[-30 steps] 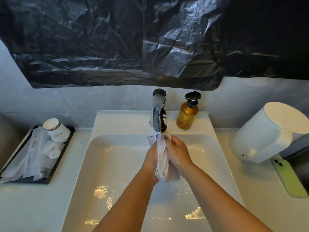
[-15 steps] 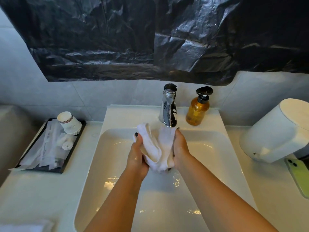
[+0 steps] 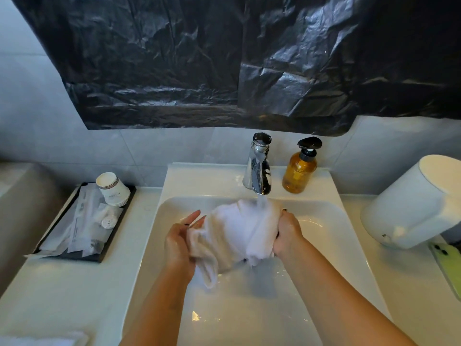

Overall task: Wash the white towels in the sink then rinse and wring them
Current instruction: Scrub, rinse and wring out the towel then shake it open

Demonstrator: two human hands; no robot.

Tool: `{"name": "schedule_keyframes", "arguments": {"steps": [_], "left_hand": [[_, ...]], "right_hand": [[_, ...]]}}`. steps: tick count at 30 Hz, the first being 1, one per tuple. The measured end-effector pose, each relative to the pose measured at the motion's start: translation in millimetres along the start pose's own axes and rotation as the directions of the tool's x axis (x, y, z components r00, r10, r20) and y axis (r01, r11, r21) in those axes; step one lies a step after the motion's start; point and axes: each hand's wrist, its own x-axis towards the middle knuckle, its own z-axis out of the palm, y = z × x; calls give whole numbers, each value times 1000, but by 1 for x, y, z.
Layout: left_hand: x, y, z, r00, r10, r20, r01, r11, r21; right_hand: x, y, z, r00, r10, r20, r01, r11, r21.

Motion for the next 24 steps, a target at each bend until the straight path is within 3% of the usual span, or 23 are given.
{"name": "schedule_keyframes", "arguments": {"steps": [1, 2, 4, 6, 7, 8, 9, 10, 12, 13, 16, 18, 20, 22, 24], "left_hand": [[0, -4, -4, 998, 41, 54, -50, 981, 188], [-1, -7, -7, 985, 95, 143, -146, 900, 410], [-3, -18, -6, 910, 42, 413, -376, 502, 779], [-5, -33, 5, 831, -10, 557, -557, -30, 830], [-10, -37, 13, 788, 7, 616, -604, -189, 774], [-12, -38, 19, 773, 4, 634, -614, -246, 750], [-15, -37, 24, 781, 22, 624, -605, -217, 766], [-14, -33, 28, 804, 78, 590, -584, -84, 807], [-14, -22, 35, 847, 202, 492, -532, 305, 790], [-11, -19, 37, 873, 209, 440, -486, 431, 760], [-1, -18, 27, 900, 266, 346, -430, 680, 594], [-2, -8, 25, 926, 265, 269, -359, 838, 410], [-1, 2, 26, 950, 233, 207, -268, 950, 159], [-1, 11, 27, 958, 204, 201, -211, 977, 17], [-1, 22, 28, 965, 198, 171, -205, 978, 25]], "right_hand": [[-4, -1, 0, 1000, 19, 12, -19, 1000, 14], [-4, -1, 1, 998, 59, 28, -61, 997, 46], [-10, 1, 5, 988, 132, 82, -134, 990, 30], [-17, 4, 11, 972, 170, 163, -169, 985, -22], [-21, 5, 13, 960, 178, 218, -170, 984, -54], [-25, 3, 15, 945, 179, 273, -170, 984, -56], [-32, -2, 15, 937, 167, 307, -159, 986, -50], [-36, -8, 13, 932, 141, 335, -135, 990, -42], [-41, -20, 6, 916, 75, 394, -54, 996, -65], [-42, -24, 0, 907, 66, 416, -29, 995, -97], [-39, -20, -18, 954, 2, 300, 108, 931, -348], [-20, -5, -35, 965, -229, 128, 255, 706, -660], [-6, 15, -52, 902, -381, 205, 351, 366, -862], [3, 38, -61, 874, -318, 368, 418, 104, -902], [7, 57, -63, 828, -250, 502, 496, -91, -863]]}}
